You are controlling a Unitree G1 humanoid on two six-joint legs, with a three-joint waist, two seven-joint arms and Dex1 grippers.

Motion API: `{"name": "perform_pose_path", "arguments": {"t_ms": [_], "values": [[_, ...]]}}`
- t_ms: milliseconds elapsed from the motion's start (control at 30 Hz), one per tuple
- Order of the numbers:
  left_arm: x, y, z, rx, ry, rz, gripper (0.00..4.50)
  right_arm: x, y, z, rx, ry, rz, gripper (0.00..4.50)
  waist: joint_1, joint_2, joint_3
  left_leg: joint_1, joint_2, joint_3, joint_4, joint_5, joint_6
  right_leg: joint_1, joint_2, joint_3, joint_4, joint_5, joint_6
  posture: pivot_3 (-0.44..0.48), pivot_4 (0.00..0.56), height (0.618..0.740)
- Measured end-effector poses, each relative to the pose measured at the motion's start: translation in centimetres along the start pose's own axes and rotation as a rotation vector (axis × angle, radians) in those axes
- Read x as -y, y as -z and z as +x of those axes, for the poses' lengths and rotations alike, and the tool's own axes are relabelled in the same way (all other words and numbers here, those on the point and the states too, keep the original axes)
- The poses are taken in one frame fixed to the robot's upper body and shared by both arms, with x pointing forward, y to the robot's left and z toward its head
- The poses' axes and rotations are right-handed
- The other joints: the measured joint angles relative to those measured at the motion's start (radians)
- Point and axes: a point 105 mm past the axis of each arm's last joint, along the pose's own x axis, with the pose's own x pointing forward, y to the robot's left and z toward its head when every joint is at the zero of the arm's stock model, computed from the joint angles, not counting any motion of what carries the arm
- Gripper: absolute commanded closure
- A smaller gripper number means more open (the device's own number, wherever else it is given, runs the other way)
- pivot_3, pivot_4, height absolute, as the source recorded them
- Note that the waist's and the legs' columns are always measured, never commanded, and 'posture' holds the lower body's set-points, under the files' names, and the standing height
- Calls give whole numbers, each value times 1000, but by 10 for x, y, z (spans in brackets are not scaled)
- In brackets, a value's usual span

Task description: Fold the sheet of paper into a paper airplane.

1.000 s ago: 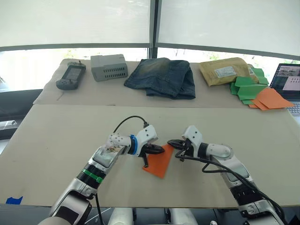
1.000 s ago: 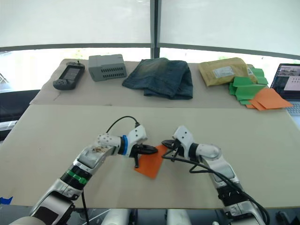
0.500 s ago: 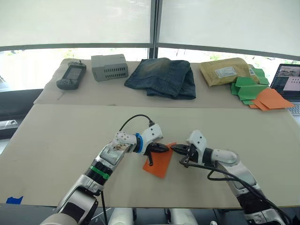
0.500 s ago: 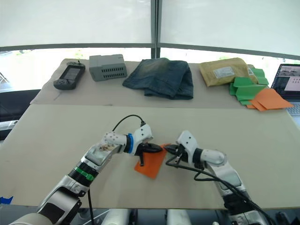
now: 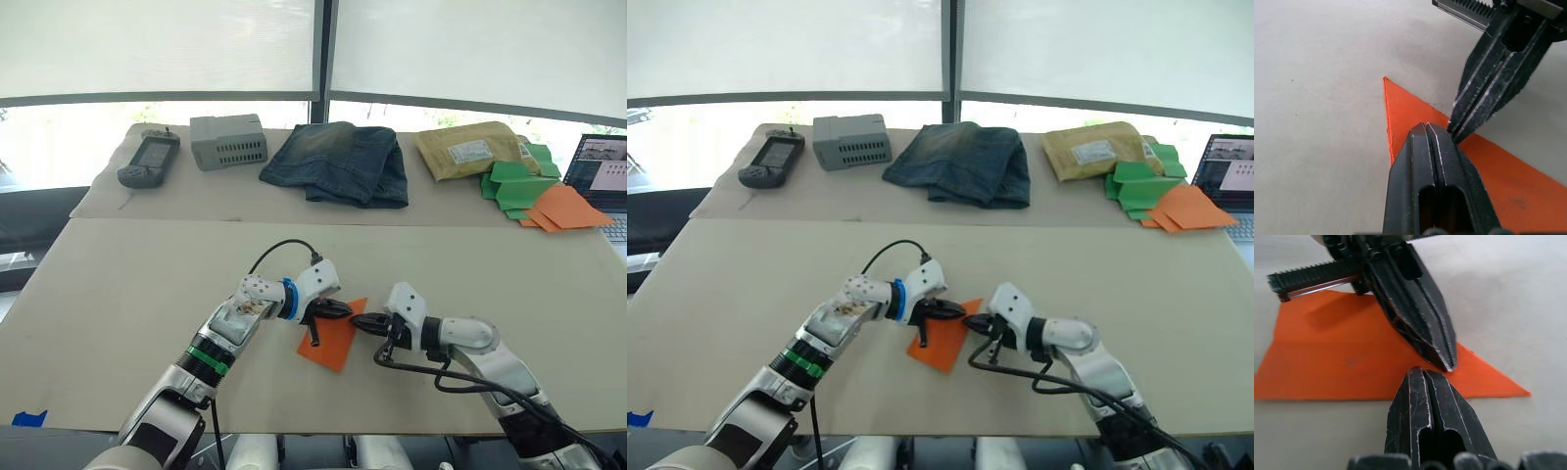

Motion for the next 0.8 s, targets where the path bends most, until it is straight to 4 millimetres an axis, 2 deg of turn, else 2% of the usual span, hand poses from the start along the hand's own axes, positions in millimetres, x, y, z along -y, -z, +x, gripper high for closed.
{"name": "perform_pose_path", "arguments": {"t_ms": [633,800], "values": [[1,0,0,2,12,-7,4453,-66,7,2,60,-101,145,4500,0,-1,-3,0,2,0,-4,0,0,0,1,-1,-5,-1,-1,0,150,722],[2,1,1,-11,29,-4,4453,-79,10,-1,92,-105,203,4500,1,-6,-10,-1,3,-1,-5,-3,0,0,3,-3,-9,-1,-1,0,150,722]]}}
